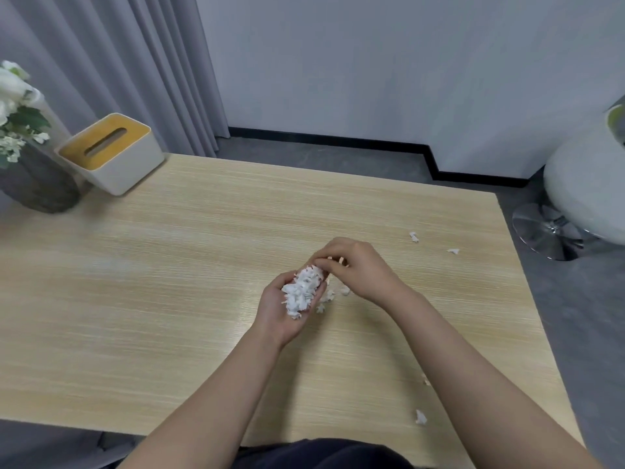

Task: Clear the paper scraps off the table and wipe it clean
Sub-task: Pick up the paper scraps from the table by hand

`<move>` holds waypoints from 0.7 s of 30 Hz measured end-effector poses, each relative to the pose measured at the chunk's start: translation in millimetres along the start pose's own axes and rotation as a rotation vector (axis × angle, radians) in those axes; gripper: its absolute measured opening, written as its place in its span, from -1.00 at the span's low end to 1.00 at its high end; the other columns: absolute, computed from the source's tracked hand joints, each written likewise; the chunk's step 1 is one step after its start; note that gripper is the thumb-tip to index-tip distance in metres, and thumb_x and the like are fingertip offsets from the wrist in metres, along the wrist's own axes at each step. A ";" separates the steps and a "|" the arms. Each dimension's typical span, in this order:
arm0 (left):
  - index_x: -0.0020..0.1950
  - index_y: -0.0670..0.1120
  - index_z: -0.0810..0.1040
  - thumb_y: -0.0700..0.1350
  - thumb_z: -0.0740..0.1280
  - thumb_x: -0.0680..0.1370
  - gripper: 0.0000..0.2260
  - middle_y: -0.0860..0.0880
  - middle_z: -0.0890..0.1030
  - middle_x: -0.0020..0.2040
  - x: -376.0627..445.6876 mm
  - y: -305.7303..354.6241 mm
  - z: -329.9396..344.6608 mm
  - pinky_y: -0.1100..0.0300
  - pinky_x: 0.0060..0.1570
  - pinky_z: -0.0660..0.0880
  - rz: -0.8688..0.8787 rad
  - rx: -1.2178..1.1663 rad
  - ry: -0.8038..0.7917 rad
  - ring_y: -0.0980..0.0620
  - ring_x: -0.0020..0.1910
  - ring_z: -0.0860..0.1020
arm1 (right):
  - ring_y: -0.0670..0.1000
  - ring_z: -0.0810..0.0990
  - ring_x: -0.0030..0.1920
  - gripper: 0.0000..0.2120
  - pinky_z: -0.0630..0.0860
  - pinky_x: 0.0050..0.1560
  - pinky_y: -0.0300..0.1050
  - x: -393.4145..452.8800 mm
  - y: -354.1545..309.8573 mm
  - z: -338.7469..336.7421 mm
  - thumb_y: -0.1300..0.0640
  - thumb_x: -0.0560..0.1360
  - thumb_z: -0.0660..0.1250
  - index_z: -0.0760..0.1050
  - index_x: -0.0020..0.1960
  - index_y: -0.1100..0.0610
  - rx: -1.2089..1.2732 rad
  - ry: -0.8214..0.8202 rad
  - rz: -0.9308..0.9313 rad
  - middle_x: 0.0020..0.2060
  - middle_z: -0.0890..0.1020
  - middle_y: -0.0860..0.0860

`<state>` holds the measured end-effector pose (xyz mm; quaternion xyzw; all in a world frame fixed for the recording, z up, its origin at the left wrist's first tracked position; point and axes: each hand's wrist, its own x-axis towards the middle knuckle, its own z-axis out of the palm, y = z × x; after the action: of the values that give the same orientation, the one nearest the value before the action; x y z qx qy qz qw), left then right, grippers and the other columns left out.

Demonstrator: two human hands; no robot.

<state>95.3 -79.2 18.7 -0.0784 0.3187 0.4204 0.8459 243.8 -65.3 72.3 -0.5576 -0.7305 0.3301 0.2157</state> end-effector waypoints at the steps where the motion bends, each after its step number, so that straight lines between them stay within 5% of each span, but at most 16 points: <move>1: -0.14 -0.33 0.66 -0.22 0.18 0.44 -0.71 -0.24 0.65 0.00 0.2 -1.2 0.1 -0.07 0.08 0.49 0.008 0.002 -0.008 -0.14 -0.06 0.66 | -0.12 0.52 -0.10 -0.84 0.40 -0.05 -0.29 -1.2 1.7 -2.2 0.13 0.53 0.31 0.65 0.02 0.06 0.025 0.019 0.003 -0.10 0.62 -0.05; 6: 0.07 -0.31 0.62 -0.21 0.08 0.55 -0.65 -0.18 0.58 0.19 0.4 0.4 -9.0 0.02 0.16 0.47 0.008 -0.010 -0.006 -0.13 0.13 0.59 | -0.11 0.51 -0.13 -0.85 0.39 -0.06 -0.25 -4.4 22.4 -12.1 0.11 0.53 0.31 0.64 0.03 0.08 -0.025 0.140 0.079 -0.09 0.61 -0.07; 8: 0.09 -0.30 0.62 -0.28 0.30 0.43 -0.74 -0.18 0.57 0.22 -2.9 0.8 -11.5 0.03 0.18 0.45 0.014 0.016 -0.036 -0.12 0.18 0.56 | -0.12 0.50 -0.14 -0.85 0.36 -0.07 -0.27 -6.2 39.5 -14.5 0.12 0.53 0.32 0.64 0.03 0.08 -0.031 0.199 0.172 -0.07 0.61 -0.07; 9: 0.11 -0.30 0.61 -0.33 0.43 0.30 -0.63 -0.17 0.57 0.23 -3.7 1.9 -13.6 0.02 0.19 0.44 0.027 0.012 -0.060 -0.12 0.20 0.54 | -0.12 0.50 -0.13 -0.86 0.36 -0.06 -0.27 -7.4 48.3 -14.2 0.13 0.52 0.33 0.64 0.03 0.09 -0.038 0.210 0.215 -0.06 0.61 -0.07; 12: 0.12 -0.31 0.60 -0.39 0.54 0.07 -0.39 -0.17 0.57 0.22 -4.3 4.6 -18.8 0.01 0.20 0.44 0.009 -0.007 -0.122 -0.13 0.21 0.54 | -0.11 0.50 -0.13 -0.86 0.38 -0.05 -0.24 -10.8 70.6 -6.6 0.15 0.52 0.33 0.64 0.02 0.11 -0.082 0.180 0.304 -0.04 0.63 -0.04; 21: 0.12 -0.32 0.60 -0.40 0.55 0.05 -0.38 -0.19 0.57 0.22 -4.1 8.8 -23.8 -0.01 0.20 0.42 -0.019 -0.005 -0.139 -0.14 0.21 0.53 | 0.04 0.53 0.10 -0.74 0.41 0.03 -0.15 -6.8 111.7 40.3 0.22 0.49 0.31 0.56 0.17 0.14 -0.194 0.004 0.453 0.09 0.54 0.05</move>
<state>75.5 -85.9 3.7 -0.0543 0.2571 0.4174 0.8699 293.2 -63.7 -35.8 -0.7260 -0.6146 0.2972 0.0831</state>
